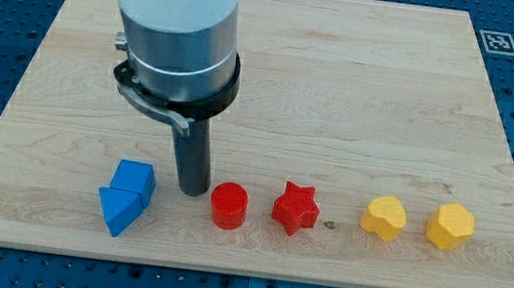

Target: Push red circle towards red star

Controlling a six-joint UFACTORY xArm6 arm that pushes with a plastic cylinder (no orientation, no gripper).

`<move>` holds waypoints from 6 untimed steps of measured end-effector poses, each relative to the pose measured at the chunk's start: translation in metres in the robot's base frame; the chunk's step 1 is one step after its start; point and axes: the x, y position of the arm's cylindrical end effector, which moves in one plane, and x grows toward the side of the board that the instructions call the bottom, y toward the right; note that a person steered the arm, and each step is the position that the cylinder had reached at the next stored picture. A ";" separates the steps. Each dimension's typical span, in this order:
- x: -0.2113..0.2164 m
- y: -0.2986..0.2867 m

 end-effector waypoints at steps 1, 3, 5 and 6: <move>0.014 0.000; 0.042 0.003; 0.042 0.059; 0.042 0.092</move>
